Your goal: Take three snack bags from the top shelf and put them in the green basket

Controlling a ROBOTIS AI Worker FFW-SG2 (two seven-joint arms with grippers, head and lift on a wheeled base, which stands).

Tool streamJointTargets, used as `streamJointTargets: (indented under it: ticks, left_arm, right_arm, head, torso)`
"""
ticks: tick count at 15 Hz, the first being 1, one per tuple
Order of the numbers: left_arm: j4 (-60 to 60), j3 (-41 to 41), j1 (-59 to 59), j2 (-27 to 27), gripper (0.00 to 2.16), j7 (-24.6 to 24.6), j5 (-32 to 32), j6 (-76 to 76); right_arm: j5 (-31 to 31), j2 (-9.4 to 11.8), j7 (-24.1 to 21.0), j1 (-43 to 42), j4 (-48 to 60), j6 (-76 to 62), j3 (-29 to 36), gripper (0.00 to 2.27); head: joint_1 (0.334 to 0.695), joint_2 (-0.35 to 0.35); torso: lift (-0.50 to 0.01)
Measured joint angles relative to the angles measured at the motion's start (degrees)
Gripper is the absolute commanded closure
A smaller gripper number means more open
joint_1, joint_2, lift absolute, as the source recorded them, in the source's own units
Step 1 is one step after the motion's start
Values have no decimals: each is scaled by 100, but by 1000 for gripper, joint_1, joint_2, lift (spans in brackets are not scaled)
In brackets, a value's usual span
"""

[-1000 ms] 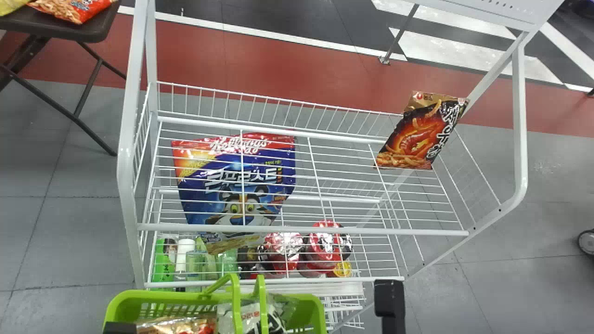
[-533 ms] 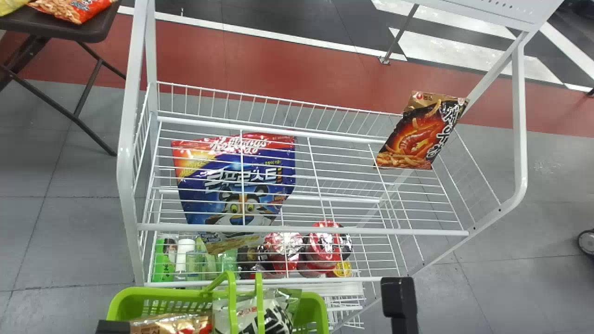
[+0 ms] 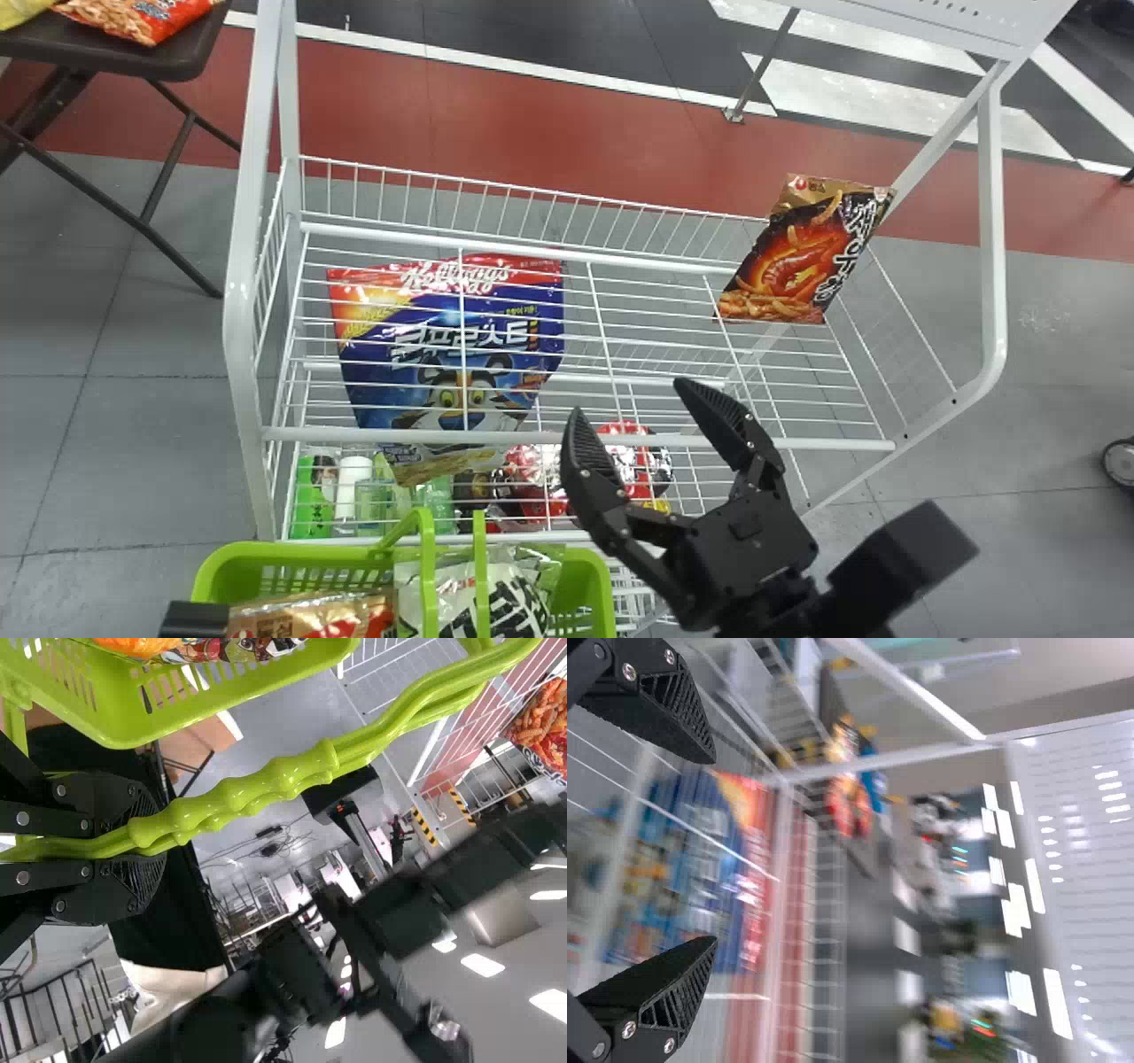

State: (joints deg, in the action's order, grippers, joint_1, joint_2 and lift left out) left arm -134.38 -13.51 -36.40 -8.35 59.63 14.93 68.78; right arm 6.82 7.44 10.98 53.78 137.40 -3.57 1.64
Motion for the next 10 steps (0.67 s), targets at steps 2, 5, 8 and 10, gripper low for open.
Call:
streamJointTargets:
  ticks: [2,5,8,10]
  left_arm:
    - [41,133,-2,3,1487,149,68,-8]
    - [111,399,-7,8,1487,334,209,-24]
    - [178,616,-8,24,1487,516,317,-27]
    - [190,611,-8,45,1487,499,326,-27]
  right_arm:
    - [-278,184,-399,50,74,-6,-548,73]
    - [-313,135,-492,53,244,403,-875,76]
    - [-242,-62,-591,49,349,627,-727,76]
    - [-23,-144,-531,47,356,689,-407,76]
  head:
    - [695,-350]
    - [695,-350]
    - [695,-350]
    - [695,-350]
  torso:
    - [-31]
    - [-31]
    - [-31]
    - [-31]
